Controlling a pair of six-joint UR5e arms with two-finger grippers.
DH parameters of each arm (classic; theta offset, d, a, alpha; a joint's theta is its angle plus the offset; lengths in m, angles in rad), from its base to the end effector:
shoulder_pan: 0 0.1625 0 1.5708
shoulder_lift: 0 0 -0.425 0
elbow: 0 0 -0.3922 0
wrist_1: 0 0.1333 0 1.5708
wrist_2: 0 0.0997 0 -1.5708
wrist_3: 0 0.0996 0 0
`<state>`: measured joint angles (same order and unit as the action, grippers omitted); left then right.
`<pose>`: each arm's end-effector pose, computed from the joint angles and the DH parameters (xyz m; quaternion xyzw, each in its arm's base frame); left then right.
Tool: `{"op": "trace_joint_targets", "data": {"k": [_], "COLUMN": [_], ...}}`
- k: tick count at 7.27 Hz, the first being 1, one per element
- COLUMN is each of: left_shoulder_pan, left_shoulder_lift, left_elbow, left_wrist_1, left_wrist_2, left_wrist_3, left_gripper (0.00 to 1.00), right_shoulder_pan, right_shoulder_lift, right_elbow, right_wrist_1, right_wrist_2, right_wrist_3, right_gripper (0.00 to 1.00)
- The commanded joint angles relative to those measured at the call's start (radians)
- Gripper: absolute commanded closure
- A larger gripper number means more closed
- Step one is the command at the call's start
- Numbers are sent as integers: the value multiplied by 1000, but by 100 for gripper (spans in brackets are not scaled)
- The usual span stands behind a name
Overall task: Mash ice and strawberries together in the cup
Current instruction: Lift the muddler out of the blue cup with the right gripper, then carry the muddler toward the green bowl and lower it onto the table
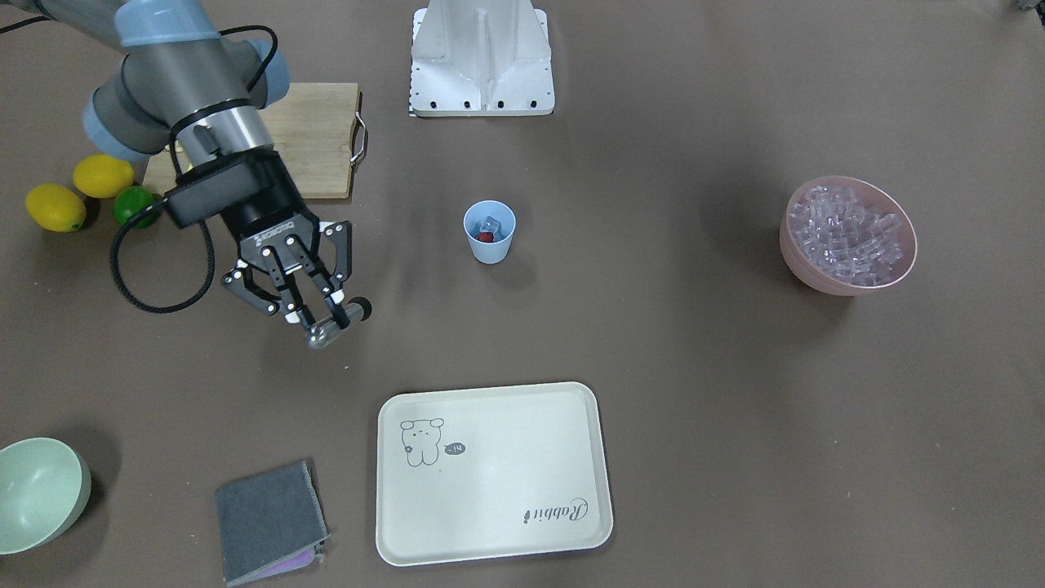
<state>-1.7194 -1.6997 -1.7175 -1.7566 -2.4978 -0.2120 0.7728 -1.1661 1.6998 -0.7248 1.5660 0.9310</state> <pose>-0.1342 -0.5339 0.4864 0.1906 0.4415 -0.0556 0.8750 -0.3517 -0.5298 0.2747 0.4145 -0.4830 0.0528 0.7695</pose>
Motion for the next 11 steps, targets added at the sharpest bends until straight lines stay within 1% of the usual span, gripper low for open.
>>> {"op": "trace_joint_targets", "data": {"k": [1, 2, 3, 4, 5, 6, 7, 9, 11], "left_shoulder_pan": [4, 18, 46, 53, 63, 70, 73, 84, 84], "left_shoulder_lift": [-14, -21, -40, -55, -73, -80, -87, -92, -103], "left_elbow": [-27, -21, -22, -28, -22, -24, -21, -22, -39], "left_wrist_1": [3, 5, 3, 3, 5, 5, 3, 2, 2], "left_wrist_2": [0, 5, 10, 10, 11, 11, 11, 11, 11], "left_wrist_3": [0, 0, 0, 0, 0, -1, 0, 2, 2], "left_gripper": [2, 2, 2, 2, 2, 2, 2, 2, 2], "right_shoulder_pan": [196, 268, 287, 289, 287, 289, 290, 269, 220], "right_shoulder_lift": [-47, -65, -79, -75, -66, -73, -81, -118, -95], "right_elbow": [-122, -174, -221, -248, -244, -232, -233, -258, -255], "right_wrist_1": [-1, -1, -17, -75, -159, -207, -214, -222, -355], "right_wrist_2": [330, 464, 523, 532, 587, 679, 753, 755, 738], "right_wrist_3": [20, 19, 20, 15, 11, 9, 6, -32, -57], "right_gripper": [100, 100, 100, 100, 100, 100, 100, 100, 100]}}
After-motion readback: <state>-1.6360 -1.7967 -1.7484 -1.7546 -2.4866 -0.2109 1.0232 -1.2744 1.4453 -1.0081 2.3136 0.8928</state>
